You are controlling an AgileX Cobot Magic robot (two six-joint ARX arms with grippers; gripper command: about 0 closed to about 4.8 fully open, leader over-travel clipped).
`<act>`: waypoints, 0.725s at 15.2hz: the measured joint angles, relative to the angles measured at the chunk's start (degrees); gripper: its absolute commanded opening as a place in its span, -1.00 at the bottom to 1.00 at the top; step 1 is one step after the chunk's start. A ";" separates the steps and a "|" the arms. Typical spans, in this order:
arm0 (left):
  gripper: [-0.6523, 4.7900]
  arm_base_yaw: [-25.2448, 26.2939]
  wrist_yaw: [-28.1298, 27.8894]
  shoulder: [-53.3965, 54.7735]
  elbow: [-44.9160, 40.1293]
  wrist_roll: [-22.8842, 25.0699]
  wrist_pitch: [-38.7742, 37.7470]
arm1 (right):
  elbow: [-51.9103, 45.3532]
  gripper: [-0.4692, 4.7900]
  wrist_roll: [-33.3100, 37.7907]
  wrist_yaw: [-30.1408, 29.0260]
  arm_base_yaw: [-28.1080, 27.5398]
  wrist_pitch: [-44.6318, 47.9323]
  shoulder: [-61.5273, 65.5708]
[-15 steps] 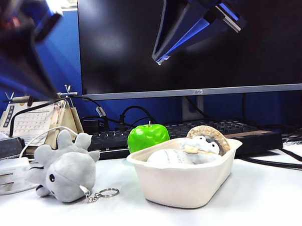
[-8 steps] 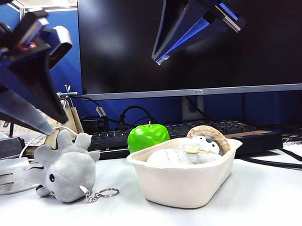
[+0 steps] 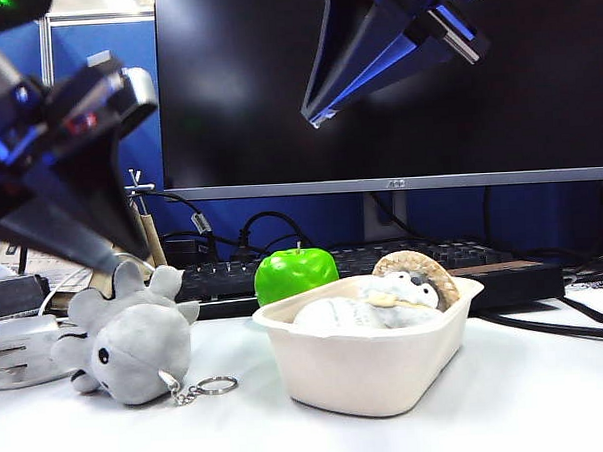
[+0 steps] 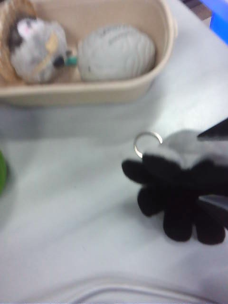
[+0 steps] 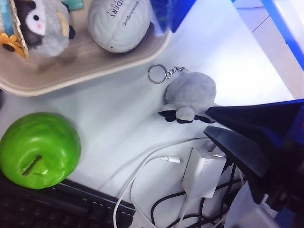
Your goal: Place the tilting octopus upright.
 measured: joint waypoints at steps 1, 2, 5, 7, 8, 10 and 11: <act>-0.18 0.00 -0.85 0.52 0.00 0.00 0.02 | 0.02 -0.84 0.00 0.00 0.00 0.00 0.00; -0.18 0.00 -1.14 0.92 0.00 0.00 0.04 | 0.02 -0.84 0.00 0.00 0.00 0.00 0.00; -0.11 0.00 -1.42 3.10 0.00 0.00 0.15 | 0.02 -0.85 0.00 0.00 0.00 0.00 0.00; -0.08 0.00 -1.40 4.13 0.00 0.00 0.22 | 0.02 -0.84 0.00 -0.02 0.00 0.00 0.00; -0.08 0.00 -1.36 4.13 0.00 0.00 0.26 | 0.02 -0.85 0.00 0.00 0.00 0.00 0.00; -0.08 0.00 -1.29 4.15 0.00 0.00 0.57 | 0.02 -0.85 0.00 0.00 0.00 0.00 0.00; -0.08 0.00 -1.18 4.15 0.00 0.00 0.70 | 0.02 -0.84 0.00 0.00 0.00 0.00 0.00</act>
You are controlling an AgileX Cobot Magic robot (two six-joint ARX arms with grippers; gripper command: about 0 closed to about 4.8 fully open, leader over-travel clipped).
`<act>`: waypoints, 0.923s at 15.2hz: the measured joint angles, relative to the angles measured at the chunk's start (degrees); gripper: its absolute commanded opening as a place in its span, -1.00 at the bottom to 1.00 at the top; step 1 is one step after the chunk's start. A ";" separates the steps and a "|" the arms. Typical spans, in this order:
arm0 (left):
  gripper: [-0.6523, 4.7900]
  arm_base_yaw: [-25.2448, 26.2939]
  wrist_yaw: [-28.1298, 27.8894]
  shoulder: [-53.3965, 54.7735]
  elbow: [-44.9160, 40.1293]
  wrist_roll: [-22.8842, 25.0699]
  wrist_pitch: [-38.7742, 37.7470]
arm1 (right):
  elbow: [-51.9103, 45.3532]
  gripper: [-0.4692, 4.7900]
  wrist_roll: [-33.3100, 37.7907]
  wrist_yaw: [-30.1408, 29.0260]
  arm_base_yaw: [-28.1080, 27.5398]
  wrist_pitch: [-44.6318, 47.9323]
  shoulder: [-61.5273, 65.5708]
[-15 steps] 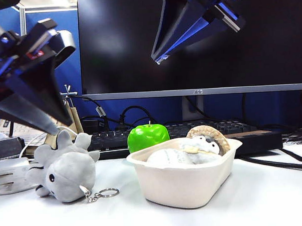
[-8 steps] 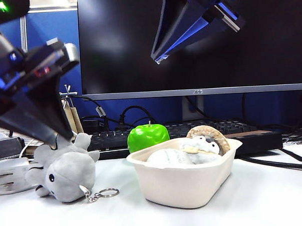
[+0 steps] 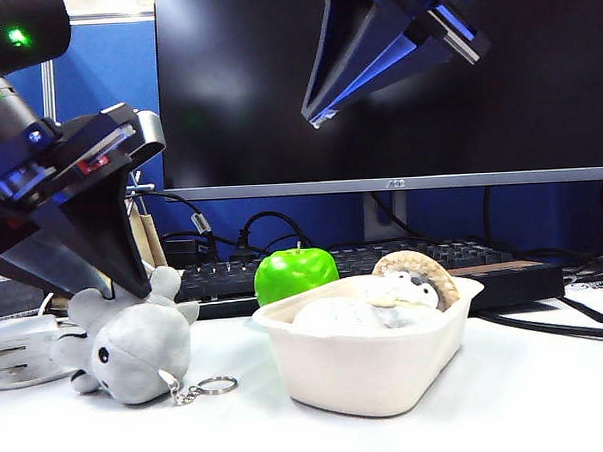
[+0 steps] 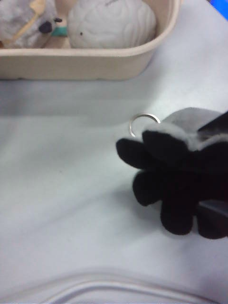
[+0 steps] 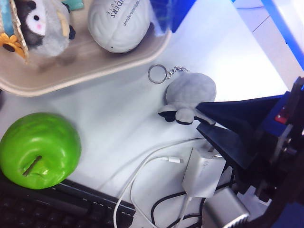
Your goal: Place the tilting octopus upright.
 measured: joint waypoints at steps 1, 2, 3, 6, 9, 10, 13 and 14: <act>-0.08 0.00 0.04 0.00 0.00 0.00 -0.02 | 0.00 -0.84 0.00 0.00 0.00 0.00 0.00; -0.08 0.00 0.28 0.00 -0.02 0.00 -0.02 | 0.00 -0.85 0.00 0.00 0.00 0.00 0.00; -0.08 0.00 0.28 0.00 0.00 0.00 0.00 | 0.00 -0.85 0.00 0.00 0.00 0.00 0.00; -0.09 0.00 0.31 0.00 0.00 0.00 -0.02 | -0.02 -0.84 0.00 0.00 0.00 0.00 0.00; -0.09 0.00 0.31 0.00 0.00 0.00 -0.02 | 0.00 -0.84 0.00 0.00 0.00 0.00 0.00; -0.09 0.00 1.60 0.00 0.00 0.00 -0.02 | -0.02 -0.85 0.00 0.00 0.00 0.00 0.00; -0.11 0.00 5.18 0.00 0.00 0.00 0.00 | 0.00 -0.85 0.00 0.00 0.00 0.00 0.00; -0.11 0.00 5.18 0.00 0.00 0.00 -0.02 | 0.00 -0.85 0.00 0.00 0.00 -0.02 0.00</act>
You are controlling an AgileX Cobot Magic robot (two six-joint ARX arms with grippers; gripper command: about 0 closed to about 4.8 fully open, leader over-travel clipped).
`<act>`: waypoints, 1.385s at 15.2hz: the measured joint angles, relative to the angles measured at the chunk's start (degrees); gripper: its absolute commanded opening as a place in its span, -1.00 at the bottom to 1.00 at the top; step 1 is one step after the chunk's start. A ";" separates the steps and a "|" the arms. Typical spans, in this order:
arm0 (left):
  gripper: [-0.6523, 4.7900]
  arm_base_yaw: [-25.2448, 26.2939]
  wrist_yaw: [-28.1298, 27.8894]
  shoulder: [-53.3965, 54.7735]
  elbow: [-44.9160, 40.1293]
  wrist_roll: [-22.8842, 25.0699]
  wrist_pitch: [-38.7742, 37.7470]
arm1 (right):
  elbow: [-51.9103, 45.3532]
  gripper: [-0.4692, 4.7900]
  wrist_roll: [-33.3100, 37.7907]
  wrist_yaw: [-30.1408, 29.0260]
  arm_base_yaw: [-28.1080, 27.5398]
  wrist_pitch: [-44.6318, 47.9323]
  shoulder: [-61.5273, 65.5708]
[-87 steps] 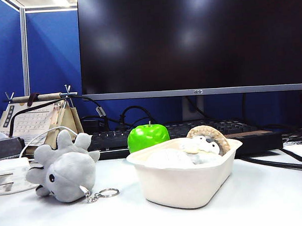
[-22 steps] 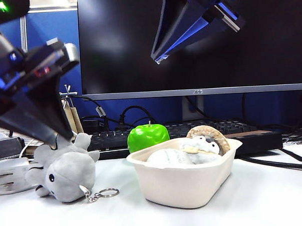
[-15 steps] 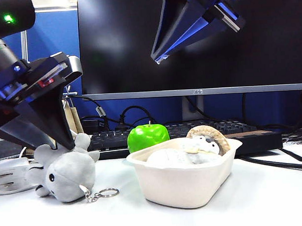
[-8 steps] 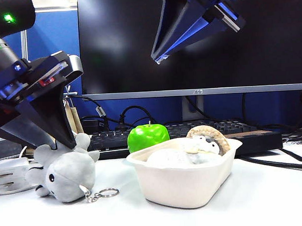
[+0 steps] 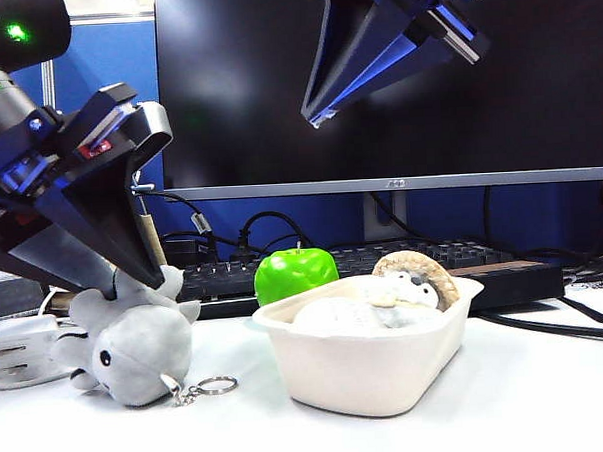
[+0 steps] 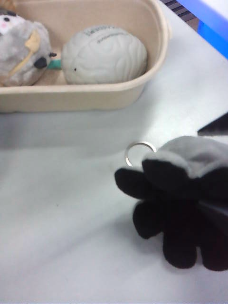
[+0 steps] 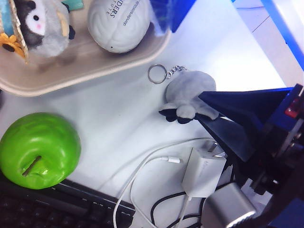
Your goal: Place the tilting octopus upright.
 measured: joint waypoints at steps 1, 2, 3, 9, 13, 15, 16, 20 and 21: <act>-0.12 0.00 0.02 0.00 0.00 0.00 0.00 | 0.00 -0.85 0.00 0.00 0.00 0.02 0.00; -0.12 0.00 0.02 0.02 0.00 0.00 0.00 | 0.00 -0.84 0.00 0.00 0.00 0.02 0.00; -0.13 0.00 0.02 0.50 0.00 0.00 -0.04 | -0.02 -0.84 0.00 -0.02 0.00 0.00 0.00; -0.54 0.00 0.37 4.87 0.02 0.00 -0.76 | 0.00 -0.85 0.00 -0.09 0.00 -0.07 0.02; -0.78 0.00 0.70 4.94 0.02 0.00 0.07 | 0.00 -0.84 0.00 -0.09 0.02 -0.66 0.02; -0.78 0.00 2.12 4.94 0.02 0.00 0.37 | 0.00 -0.84 0.00 -0.09 0.04 -0.87 0.02; -0.78 0.00 4.76 4.96 0.02 -0.02 1.03 | -0.02 -0.85 0.00 -0.09 0.04 -1.14 0.02; -0.78 0.02 16.39 4.96 0.02 -2.82 6.47 | 0.00 -0.84 0.00 -0.09 0.04 -2.16 0.02; -0.78 0.07 18.21 4.96 0.02 -3.56 7.43 | 0.00 -0.84 0.00 -0.09 0.04 -2.82 0.02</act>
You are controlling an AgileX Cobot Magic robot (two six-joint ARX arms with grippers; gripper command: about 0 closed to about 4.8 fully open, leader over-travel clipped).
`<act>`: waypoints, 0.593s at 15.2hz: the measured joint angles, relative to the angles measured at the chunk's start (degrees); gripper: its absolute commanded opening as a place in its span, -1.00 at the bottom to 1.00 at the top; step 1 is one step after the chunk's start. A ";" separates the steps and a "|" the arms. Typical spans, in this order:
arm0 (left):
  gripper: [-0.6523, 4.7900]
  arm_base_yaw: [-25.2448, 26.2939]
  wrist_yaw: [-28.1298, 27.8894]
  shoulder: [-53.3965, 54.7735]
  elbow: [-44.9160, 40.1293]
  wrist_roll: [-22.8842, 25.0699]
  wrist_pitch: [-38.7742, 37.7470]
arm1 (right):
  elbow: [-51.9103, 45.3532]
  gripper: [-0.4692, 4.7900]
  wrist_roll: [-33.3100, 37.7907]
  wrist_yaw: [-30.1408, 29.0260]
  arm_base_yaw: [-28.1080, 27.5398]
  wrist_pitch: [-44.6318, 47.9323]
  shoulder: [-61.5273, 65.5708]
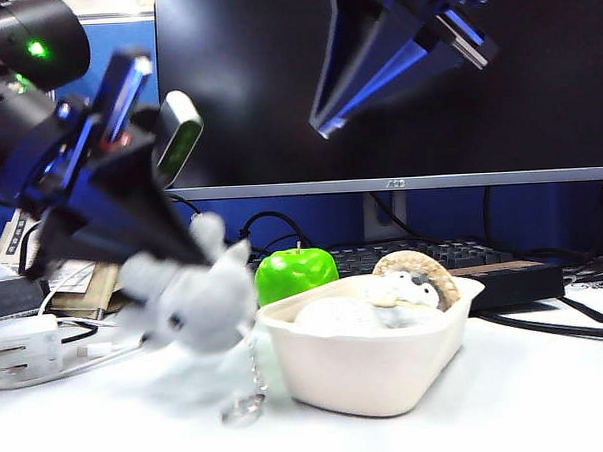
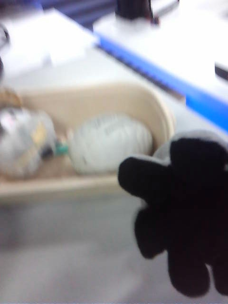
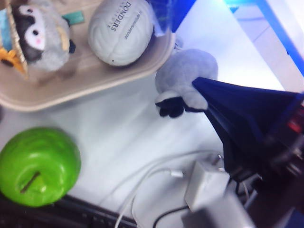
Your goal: Place the tilting octopus upright.
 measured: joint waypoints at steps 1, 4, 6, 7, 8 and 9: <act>-0.78 0.13 1.88 0.00 0.00 -0.50 0.81 | 0.00 -0.85 0.00 0.00 0.00 -0.61 0.00; -0.78 0.48 4.26 0.00 0.00 -2.97 2.10 | 0.00 -0.85 0.00 0.00 0.00 -1.77 0.00; -0.78 0.55 3.06 0.00 0.00 -3.89 1.44 | 0.00 -0.84 0.00 0.00 0.00 -2.38 0.00; -0.78 0.57 -0.87 0.00 0.00 -4.11 0.61 | 0.00 -0.84 0.00 0.00 0.00 -2.75 0.00; -0.78 0.87 -3.37 0.00 0.00 -4.22 0.09 | 0.00 -0.84 0.00 0.00 0.00 -2.86 0.00; -0.78 1.66 -6.14 0.02 0.00 -4.24 -0.70 | 0.00 -0.84 0.00 0.00 0.00 -3.02 0.00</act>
